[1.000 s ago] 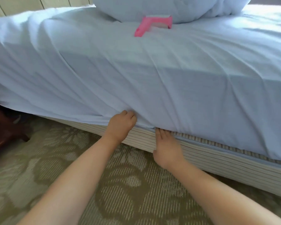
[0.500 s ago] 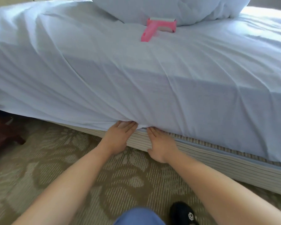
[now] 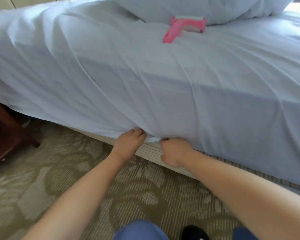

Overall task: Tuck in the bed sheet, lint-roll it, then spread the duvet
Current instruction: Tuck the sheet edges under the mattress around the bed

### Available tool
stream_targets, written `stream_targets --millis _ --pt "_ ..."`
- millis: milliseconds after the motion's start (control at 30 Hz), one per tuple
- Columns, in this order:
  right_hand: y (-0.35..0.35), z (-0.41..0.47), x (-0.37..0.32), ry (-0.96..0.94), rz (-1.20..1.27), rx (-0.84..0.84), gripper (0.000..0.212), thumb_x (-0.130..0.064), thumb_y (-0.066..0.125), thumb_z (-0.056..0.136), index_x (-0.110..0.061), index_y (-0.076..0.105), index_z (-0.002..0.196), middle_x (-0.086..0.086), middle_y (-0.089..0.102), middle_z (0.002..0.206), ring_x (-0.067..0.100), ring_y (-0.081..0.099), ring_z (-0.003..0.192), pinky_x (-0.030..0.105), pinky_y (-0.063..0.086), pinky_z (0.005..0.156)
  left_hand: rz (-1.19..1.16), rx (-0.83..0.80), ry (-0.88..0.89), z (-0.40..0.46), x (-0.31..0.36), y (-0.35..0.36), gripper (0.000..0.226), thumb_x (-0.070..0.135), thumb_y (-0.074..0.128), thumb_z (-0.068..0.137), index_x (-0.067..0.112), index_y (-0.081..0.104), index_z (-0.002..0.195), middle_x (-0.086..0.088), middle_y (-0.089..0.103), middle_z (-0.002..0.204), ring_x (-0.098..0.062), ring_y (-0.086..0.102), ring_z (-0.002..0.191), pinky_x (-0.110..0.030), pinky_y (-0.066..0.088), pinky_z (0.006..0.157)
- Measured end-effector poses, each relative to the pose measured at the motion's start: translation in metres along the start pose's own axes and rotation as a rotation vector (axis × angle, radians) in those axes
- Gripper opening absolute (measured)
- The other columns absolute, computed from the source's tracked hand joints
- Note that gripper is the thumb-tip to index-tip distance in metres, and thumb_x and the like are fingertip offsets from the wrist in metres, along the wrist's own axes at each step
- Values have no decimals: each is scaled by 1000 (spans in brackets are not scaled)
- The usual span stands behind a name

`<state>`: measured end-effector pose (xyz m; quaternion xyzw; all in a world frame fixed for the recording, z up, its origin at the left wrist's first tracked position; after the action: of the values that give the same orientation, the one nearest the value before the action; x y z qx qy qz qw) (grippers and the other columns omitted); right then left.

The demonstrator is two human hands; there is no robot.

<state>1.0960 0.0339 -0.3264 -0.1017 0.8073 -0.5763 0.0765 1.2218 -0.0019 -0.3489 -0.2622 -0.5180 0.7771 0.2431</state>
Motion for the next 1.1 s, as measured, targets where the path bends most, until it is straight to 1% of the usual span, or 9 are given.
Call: stream_targets --millis 100,367,500,667,767,833,933,967,1100 --pt "0 -3 -4 -20 18 61 41 -27 51 91 -8 49 128 9 58 125 27 55 112 31 45 86 -11 30 -44 6 -8 -3 49 -9 87 27 0 67 71 -13 62 72 -29 59 57 -25 34 35" --pt "17 -9 -10 -8 -34 141 66 -26 49 88 -4 27 147 11 39 148 24 39 133 33 36 106 10 77 -52 2 -5 -4 49 -12 84 33 -3 68 78 -17 65 78 -30 60 56 -27 38 35" --pt "22 -10 -18 -10 -116 118 79 -33 50 91 2 12 150 16 25 154 27 28 140 36 26 113 -15 134 -128 6 -5 -13 36 -11 81 42 1 66 72 -12 61 69 -27 59 57 -26 35 37" --pt "25 -17 -13 -135 -42 172 75 -23 46 94 -4 3 152 11 7 160 23 11 147 34 8 118 -125 125 -289 14 -14 -12 29 2 89 51 8 61 54 -5 57 54 -23 57 50 -21 30 38" --pt "30 -16 -13 -176 5 158 73 -18 41 96 -7 -4 152 8 -4 161 19 3 148 31 7 119 -144 114 -352 17 -18 -14 26 10 90 51 12 64 52 -1 59 52 -21 58 47 -18 26 42" --pt "25 -14 -14 -171 60 175 72 -19 44 96 -6 2 153 8 2 161 19 9 148 31 10 118 -116 118 -365 15 -17 -15 27 12 90 52 13 63 52 -1 58 52 -21 57 46 -17 22 44" --pt "16 -12 -14 -179 88 312 68 -7 69 74 5 46 137 18 49 140 30 53 125 41 42 103 -94 95 -440 14 -18 -12 29 14 89 55 13 61 51 0 57 50 -22 54 39 -17 19 45" --pt "14 -10 -13 -180 87 367 66 -4 73 67 6 53 130 20 56 132 31 60 116 42 48 96 -96 83 -470 14 -20 -11 30 15 90 54 14 61 49 0 56 48 -23 52 36 -16 18 45" --pt "18 0 -17 -165 65 167 71 -14 48 91 -3 13 152 11 19 158 22 23 144 33 23 116 -73 94 -545 23 -26 -15 38 13 92 47 14 54 40 0 51 40 -21 46 30 -10 4 53"
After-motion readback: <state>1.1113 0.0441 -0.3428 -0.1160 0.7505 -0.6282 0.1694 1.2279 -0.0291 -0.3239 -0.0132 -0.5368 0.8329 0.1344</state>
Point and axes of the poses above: each hand's wrist, its own z-axis towards the middle knuckle, its own y-axis out of the palm, x = y × z, the point moved 6 cm from there along z, towards the middle knuckle
